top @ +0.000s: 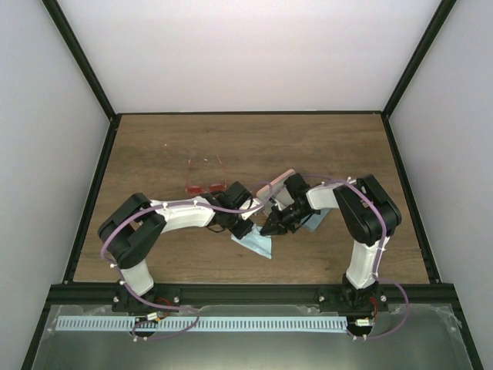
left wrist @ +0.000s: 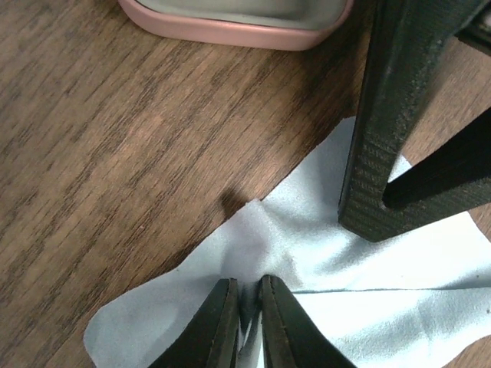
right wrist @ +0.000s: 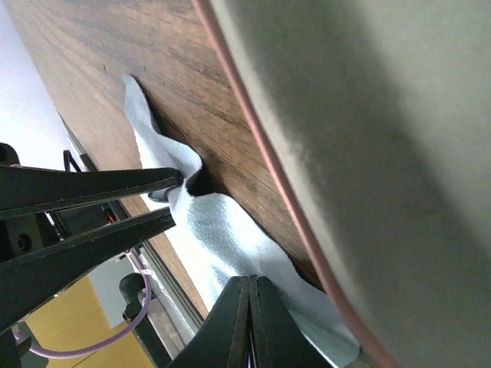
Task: Organize the sunglasses
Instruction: Adjust the glasses cleaning cloth at the center of the board.
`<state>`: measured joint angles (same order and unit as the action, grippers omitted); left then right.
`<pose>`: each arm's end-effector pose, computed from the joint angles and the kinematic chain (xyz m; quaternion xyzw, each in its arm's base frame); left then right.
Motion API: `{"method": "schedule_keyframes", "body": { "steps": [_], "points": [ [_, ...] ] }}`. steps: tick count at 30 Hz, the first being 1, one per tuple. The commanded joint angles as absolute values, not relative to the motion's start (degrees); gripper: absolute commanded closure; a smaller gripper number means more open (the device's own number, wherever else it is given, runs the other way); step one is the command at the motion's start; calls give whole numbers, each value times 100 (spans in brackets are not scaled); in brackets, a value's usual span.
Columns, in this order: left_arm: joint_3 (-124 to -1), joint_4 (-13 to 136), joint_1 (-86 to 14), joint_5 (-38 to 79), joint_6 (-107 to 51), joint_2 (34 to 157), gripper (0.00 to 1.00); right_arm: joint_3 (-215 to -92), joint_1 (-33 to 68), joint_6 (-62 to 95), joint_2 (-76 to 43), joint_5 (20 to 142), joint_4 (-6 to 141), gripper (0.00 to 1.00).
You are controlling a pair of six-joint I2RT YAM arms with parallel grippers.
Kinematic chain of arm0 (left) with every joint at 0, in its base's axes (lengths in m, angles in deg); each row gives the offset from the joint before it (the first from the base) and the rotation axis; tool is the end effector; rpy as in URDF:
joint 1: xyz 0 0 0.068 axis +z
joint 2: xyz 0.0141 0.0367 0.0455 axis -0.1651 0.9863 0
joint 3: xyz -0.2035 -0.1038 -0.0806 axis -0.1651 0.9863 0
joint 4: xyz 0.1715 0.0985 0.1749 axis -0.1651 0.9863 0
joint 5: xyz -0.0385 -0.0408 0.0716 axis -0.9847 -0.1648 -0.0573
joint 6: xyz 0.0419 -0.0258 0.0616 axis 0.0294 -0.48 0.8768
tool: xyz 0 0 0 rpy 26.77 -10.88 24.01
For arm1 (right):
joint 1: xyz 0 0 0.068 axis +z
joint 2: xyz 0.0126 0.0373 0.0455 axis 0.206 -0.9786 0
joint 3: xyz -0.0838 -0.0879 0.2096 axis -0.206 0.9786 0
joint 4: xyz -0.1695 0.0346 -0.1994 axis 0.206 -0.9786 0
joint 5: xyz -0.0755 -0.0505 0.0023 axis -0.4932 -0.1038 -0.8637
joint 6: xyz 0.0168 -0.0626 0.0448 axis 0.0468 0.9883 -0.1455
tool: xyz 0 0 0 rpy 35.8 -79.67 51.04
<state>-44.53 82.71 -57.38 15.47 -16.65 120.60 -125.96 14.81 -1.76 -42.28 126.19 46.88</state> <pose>0.2126 -0.2579 0.0769 0.4131 0.8789 -0.1879 0.1468 0.2332 0.1777 0.0434 0.0542 -0.8907 -0.4349 0.1209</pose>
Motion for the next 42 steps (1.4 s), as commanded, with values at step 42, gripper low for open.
{"method": "schedule_keyframes", "body": {
  "steps": [42],
  "points": [
    [-4325,8396,-5727,1555,-1846,11803,71,-12437,1545,-143,-4797,11899,4432,99]
  ]
}}
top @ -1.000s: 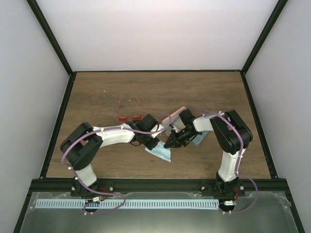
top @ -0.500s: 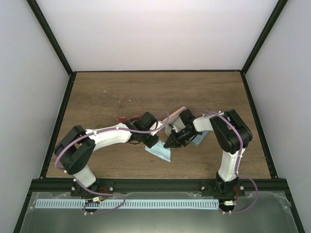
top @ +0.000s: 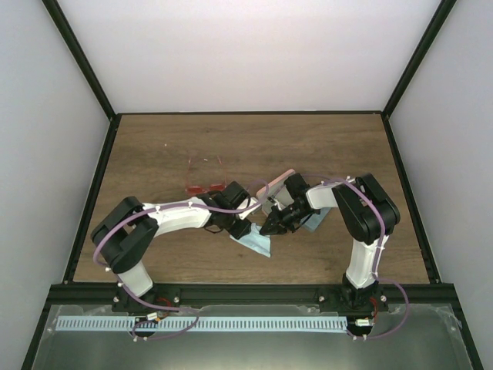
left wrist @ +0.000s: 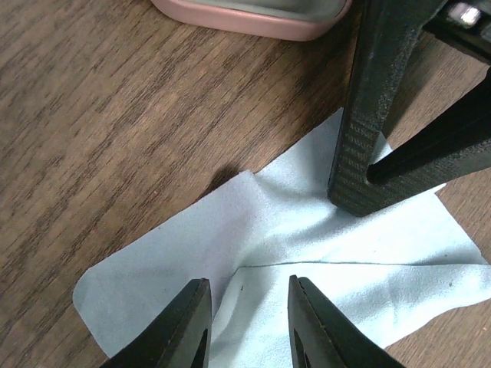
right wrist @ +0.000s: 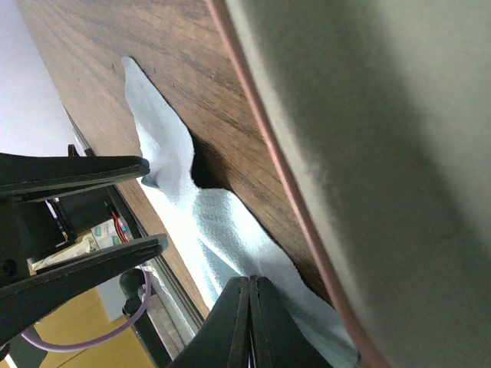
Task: Organize the sunglasses
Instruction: Adjust the glasses cleaning cloth at the center of the board, then fold the glasses cleaning cloth at the center of the board.
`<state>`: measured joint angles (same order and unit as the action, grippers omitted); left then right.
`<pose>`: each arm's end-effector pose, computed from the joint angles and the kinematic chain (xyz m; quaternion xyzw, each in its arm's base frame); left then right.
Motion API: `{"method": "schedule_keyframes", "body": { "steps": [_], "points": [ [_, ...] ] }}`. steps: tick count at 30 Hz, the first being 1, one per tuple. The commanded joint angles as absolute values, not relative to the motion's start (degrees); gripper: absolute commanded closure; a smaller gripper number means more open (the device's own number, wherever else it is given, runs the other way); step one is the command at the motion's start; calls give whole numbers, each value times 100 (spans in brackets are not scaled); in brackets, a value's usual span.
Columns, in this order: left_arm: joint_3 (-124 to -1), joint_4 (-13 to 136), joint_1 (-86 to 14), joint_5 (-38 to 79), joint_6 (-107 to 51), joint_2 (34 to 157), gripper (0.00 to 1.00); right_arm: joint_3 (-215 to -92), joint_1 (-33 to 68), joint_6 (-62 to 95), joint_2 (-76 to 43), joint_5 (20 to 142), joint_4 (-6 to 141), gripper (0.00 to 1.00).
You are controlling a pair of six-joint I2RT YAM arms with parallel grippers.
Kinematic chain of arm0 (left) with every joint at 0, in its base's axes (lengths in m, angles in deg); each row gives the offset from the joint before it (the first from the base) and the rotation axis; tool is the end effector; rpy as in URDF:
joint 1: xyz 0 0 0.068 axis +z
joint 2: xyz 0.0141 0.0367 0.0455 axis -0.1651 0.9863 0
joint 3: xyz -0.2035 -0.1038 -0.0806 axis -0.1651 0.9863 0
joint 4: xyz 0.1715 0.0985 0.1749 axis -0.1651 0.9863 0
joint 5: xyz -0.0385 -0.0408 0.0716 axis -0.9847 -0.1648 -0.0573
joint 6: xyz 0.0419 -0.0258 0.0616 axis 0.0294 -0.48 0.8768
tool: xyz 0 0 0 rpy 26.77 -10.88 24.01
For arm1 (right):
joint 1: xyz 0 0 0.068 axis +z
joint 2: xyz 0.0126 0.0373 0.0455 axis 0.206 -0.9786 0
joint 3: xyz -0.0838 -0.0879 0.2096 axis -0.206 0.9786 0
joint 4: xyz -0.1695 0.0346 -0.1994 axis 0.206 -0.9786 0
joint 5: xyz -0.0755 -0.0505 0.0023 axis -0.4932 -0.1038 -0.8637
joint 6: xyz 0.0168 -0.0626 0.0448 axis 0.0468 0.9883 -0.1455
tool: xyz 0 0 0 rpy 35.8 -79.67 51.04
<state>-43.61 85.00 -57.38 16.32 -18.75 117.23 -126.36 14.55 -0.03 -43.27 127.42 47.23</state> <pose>0.2084 -0.2518 0.0882 0.3958 0.8873 -0.1847 0.1478 0.2348 0.1780 0.0414 0.0654 -0.8853 -0.4447 0.1194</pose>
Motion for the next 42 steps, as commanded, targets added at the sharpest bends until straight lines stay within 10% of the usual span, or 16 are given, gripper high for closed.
{"method": "schedule_keyframes", "body": {
  "steps": [1,11,42],
  "points": [
    [-4329,8396,-5729,1556,-1840,11813,72,-12440,1545,-135,-4806,11901,4430,99],
    [-4355,8417,-5726,1694,-1816,11832,96,-12473,1545,-117,-4865,11919,4421,99],
    [-4029,8354,-5451,1723,-2132,11030,96,-12472,1545,-142,-4919,11919,4463,99]
  ]
}}
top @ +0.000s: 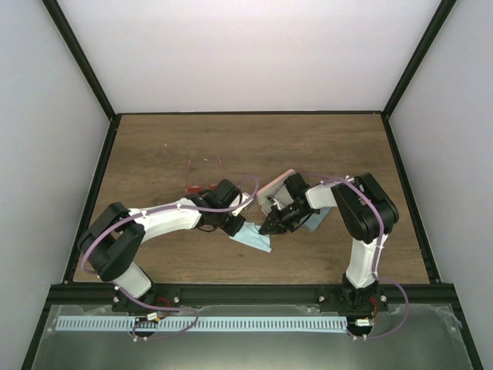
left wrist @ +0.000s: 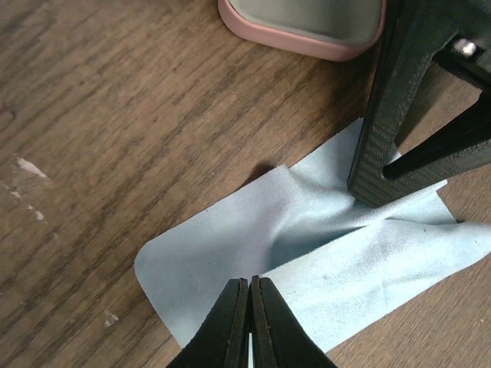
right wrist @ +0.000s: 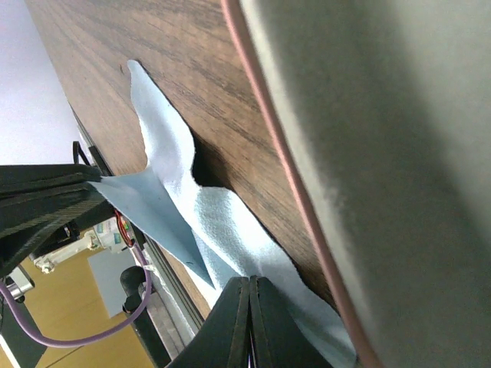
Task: Organize the sunglasses
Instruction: Fold the glasses cleaning cloth at the center of the board.
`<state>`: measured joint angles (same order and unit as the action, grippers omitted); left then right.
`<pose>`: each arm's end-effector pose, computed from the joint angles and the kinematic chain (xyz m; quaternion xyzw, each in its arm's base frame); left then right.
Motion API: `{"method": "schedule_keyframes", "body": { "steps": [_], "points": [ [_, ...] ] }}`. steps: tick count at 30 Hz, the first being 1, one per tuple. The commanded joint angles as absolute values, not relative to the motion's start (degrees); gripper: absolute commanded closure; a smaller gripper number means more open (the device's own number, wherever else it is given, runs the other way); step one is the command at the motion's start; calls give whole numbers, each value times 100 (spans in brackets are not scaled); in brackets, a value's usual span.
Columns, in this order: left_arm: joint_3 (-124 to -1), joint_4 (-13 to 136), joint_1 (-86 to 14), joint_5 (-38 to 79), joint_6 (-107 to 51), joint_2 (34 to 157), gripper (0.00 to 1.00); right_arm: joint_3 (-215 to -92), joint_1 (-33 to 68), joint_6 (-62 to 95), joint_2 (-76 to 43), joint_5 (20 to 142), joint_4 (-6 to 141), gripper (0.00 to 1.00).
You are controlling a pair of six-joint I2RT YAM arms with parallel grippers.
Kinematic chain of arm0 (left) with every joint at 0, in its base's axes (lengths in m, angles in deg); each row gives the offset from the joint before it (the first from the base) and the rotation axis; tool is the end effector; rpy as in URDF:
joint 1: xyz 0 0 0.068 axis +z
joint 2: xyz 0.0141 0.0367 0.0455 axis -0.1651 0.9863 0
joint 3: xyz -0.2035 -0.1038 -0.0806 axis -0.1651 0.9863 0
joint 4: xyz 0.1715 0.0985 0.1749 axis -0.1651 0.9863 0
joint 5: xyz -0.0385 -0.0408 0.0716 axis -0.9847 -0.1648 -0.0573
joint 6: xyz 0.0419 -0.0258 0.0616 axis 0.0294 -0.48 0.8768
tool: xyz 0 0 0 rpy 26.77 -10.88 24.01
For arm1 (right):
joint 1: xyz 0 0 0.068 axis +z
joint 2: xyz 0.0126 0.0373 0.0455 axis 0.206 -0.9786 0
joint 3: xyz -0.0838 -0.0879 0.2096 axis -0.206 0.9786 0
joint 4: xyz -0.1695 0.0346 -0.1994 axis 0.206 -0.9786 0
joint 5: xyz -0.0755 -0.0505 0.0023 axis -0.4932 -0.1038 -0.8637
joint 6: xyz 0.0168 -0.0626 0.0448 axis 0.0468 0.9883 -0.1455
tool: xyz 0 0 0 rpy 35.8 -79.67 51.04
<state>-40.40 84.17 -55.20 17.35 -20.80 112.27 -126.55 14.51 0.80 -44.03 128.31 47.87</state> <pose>0.2114 -0.2354 0.0991 0.3616 0.8974 -0.1855 0.1719 0.2356 0.1789 0.0396 0.0723 -0.8812 -0.4519 0.1186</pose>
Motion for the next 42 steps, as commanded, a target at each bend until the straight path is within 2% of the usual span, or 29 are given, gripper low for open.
{"method": "schedule_keyframes", "body": {
  "steps": [1,9,15,20,25,31,36,42],
  "points": [
    [-4028,8386,-5439,1736,-2134,11017,96,-12469,1545,-135,-4917,11911,4460,99],
    [-3869,8458,-5417,1753,-2120,10863,96,-12556,1546,-116,-4940,11884,4421,99],
    [-3754,8484,-5422,1740,-2101,10847,96,-12620,1545,-185,-4393,11706,4383,76],
    [-3667,8480,-5413,1707,-2110,10781,96,-12810,1549,-238,-3707,11311,4055,65],
    [-3599,8434,-5411,1716,-2108,10727,96,-12895,1545,-232,-3306,11186,3787,59],
    [-3606,8389,-5414,1670,-2112,10761,96,-12850,1545,-253,-2842,11212,3733,57],
    [-3611,8352,-5414,1681,-2119,10756,96,-12801,1573,-27,-2814,11350,3535,63],
    [-3593,8393,-5414,1671,-2084,10756,96,-12572,1836,61,-2883,11449,3472,77]
  ]
}}
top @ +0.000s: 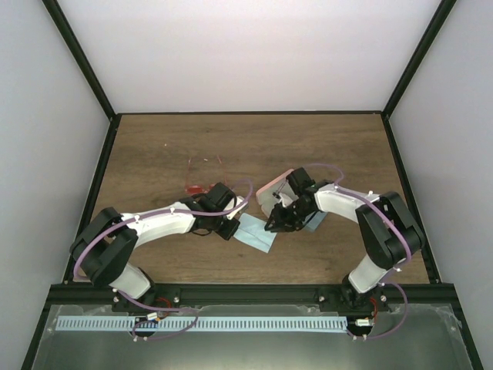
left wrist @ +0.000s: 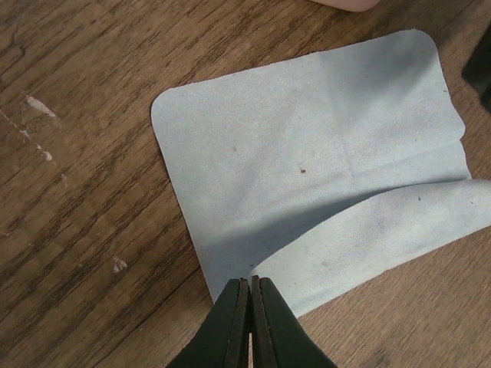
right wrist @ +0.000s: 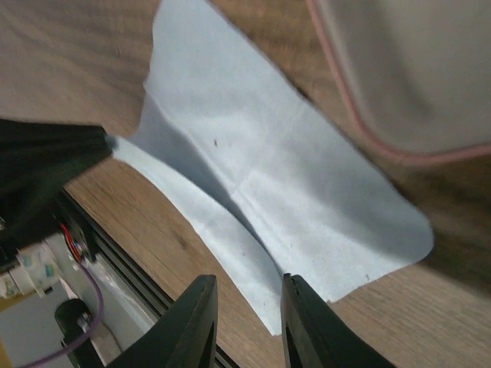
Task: Organize the sunglasses
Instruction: Fold the glasses cleaning cloth at the center of the board.
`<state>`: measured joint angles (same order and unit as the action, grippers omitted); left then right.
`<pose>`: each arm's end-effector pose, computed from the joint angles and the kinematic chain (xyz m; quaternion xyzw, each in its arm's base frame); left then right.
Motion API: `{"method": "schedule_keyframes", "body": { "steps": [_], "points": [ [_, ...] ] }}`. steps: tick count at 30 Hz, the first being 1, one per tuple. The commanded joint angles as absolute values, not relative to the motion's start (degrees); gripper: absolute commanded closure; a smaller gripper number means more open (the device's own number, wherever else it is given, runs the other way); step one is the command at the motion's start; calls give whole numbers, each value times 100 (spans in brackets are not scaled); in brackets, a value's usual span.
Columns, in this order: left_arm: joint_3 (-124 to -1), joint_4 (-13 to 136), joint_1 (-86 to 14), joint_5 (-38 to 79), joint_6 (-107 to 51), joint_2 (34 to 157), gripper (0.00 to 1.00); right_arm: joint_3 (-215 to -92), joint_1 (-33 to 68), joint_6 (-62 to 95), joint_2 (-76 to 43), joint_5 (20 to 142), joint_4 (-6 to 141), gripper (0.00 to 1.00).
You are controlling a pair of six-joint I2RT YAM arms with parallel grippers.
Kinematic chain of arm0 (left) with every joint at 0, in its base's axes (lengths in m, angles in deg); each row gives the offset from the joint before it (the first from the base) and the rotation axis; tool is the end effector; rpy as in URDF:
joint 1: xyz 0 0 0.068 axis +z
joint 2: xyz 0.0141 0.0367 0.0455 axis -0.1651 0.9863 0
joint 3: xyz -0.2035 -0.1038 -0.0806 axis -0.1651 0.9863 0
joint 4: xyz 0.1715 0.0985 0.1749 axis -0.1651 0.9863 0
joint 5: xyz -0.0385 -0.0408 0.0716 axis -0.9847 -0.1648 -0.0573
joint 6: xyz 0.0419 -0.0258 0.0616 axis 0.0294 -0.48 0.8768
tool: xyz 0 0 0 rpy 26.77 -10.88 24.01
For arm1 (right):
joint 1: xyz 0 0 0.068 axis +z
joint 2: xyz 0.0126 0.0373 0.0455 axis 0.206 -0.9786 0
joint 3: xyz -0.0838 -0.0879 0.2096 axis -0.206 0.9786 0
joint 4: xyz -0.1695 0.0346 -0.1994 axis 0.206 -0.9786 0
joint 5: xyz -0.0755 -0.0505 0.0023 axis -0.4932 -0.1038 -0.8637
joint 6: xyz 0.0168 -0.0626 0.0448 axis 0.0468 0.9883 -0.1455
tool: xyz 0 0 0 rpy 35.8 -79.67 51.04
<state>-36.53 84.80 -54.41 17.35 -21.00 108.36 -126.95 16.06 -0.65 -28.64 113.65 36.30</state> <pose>0.2025 -0.2204 0.0986 0.3538 0.9018 -0.1826 0.1683 0.2303 0.1719 0.0957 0.0772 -0.9288 -0.3596 0.0440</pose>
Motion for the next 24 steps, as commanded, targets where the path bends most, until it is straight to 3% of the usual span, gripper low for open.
{"method": "schedule_keyframes", "body": {
  "steps": [1,7,9,12,24],
  "points": [
    [-3576,8402,-5415,1671,-2084,10732,96,-12537,1922,37,-2879,11453,3502,78],
    [-3577,8424,-5413,1671,-2041,10785,96,-12373,2224,-113,-2875,11387,3591,78],
    [-3606,8411,-5411,1659,-2033,10831,96,-12333,2231,-119,-2854,11347,3592,70],
    [-3647,8396,-5415,1625,-2013,10899,96,-12264,2230,-129,-2882,11313,3604,67],
    [-3735,8431,-5414,1662,-1944,11015,96,-12230,2240,-41,-3086,11498,3720,77]
  ]
}}
